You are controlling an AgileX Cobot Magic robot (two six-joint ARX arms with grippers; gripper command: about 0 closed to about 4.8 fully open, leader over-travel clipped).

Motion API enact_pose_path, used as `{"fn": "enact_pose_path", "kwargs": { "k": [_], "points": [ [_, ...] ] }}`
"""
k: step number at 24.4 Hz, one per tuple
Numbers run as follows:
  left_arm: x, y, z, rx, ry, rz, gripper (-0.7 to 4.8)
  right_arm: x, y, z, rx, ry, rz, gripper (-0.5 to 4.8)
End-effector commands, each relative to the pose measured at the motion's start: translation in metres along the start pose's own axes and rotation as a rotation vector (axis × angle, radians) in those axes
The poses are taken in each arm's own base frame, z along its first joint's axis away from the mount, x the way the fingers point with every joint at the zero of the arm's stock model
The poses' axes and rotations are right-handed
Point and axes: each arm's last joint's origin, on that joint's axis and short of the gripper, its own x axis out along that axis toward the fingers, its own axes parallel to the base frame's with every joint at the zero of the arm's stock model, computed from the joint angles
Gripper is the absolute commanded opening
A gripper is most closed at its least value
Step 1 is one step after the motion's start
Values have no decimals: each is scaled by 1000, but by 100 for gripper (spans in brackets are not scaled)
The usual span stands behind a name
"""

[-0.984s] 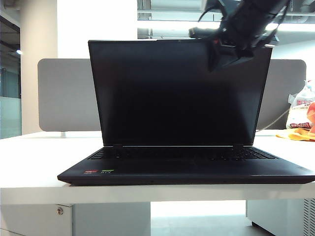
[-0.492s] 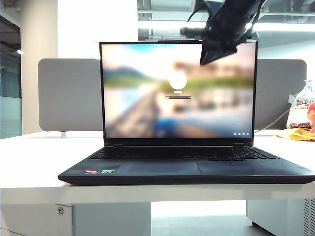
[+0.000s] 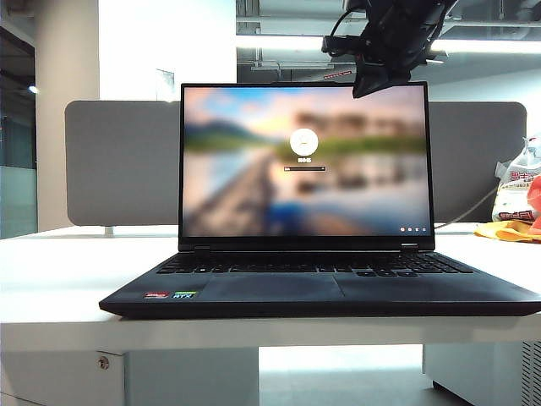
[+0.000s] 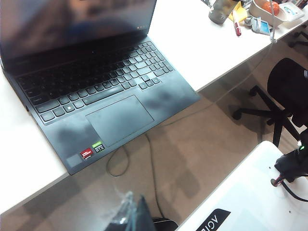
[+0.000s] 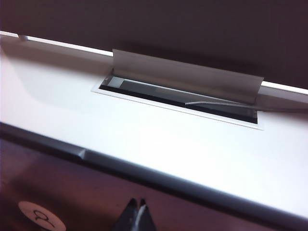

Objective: Open the lid of the laptop and use the keypad to enter the password "123".

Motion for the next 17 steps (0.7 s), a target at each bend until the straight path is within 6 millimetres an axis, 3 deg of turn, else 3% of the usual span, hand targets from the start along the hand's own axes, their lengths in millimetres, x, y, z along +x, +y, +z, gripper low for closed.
{"fn": "enact_pose_path", "kwargs": {
  "k": [1, 17],
  "points": [
    [-1, 0, 2, 10, -13, -1, -6, 5, -1, 1, -1, -23, -10, -6],
    [4, 3, 7, 10, -13, -33, -6, 5, 0, -2, 3, 11, 25, -6]
  ]
}}
